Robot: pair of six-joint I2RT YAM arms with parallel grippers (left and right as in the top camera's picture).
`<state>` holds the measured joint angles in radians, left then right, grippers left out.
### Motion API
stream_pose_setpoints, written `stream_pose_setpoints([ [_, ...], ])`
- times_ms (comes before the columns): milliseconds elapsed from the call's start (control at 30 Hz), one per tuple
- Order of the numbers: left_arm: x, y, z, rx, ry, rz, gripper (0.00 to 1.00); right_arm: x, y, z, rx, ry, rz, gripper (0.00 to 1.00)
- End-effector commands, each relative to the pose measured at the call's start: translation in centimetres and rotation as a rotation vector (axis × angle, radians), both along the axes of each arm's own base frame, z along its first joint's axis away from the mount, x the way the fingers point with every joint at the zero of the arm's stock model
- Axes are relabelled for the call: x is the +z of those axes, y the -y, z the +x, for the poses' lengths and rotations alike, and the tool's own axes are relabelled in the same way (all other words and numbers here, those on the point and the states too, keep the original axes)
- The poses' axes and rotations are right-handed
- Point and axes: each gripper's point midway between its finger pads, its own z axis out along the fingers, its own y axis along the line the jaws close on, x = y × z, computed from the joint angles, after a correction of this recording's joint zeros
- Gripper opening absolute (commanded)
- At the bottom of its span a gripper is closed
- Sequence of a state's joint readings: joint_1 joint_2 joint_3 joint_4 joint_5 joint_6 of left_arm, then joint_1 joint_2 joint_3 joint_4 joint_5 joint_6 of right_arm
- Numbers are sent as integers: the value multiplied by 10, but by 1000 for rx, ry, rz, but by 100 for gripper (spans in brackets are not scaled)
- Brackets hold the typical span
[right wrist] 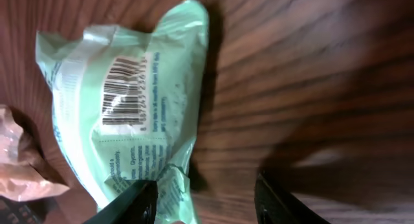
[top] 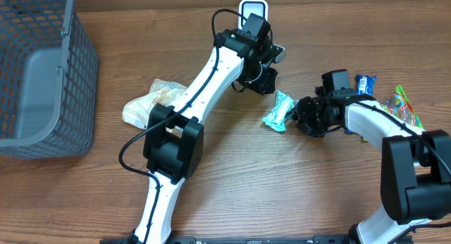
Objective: Scan the item barcode
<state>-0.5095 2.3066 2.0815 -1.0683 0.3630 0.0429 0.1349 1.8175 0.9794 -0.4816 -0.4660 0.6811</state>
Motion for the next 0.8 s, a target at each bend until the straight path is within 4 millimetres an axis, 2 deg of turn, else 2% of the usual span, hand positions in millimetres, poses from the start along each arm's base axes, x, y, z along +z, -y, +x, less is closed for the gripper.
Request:
stream_pose_setpoints([
  [0,7,10,-2,-3,6,-24,23,3,19,11,-54,30,-13,50],
  [133,3,15,-1,-10,12,-28,24,8,28,16,-43,59,27,50],
  [200,-3,17,-1,-10,5,-26,24,10,33,18,-53,66,41,66],
  [233,-5,19,-2,-14,2,-25,24,10,36,19,-51,72,47,72],
  [300,-13,22,-4,-22,-8,-18,24,15,35,21,-3,112,74,75],
  [467,-26,34,-6,-35,-13,-24,23,21,31,23,93,190,99,75],
  [533,-30,39,-8,-29,-21,-27,21,22,30,24,100,197,97,66],
  [600,-38,44,-10,-35,-29,-22,13,22,28,24,104,201,96,55],
  [667,-51,45,-12,-19,-56,-12,8,22,28,25,104,206,94,54],
  [767,-58,44,-13,3,-77,-6,6,21,29,25,102,204,89,54],
])
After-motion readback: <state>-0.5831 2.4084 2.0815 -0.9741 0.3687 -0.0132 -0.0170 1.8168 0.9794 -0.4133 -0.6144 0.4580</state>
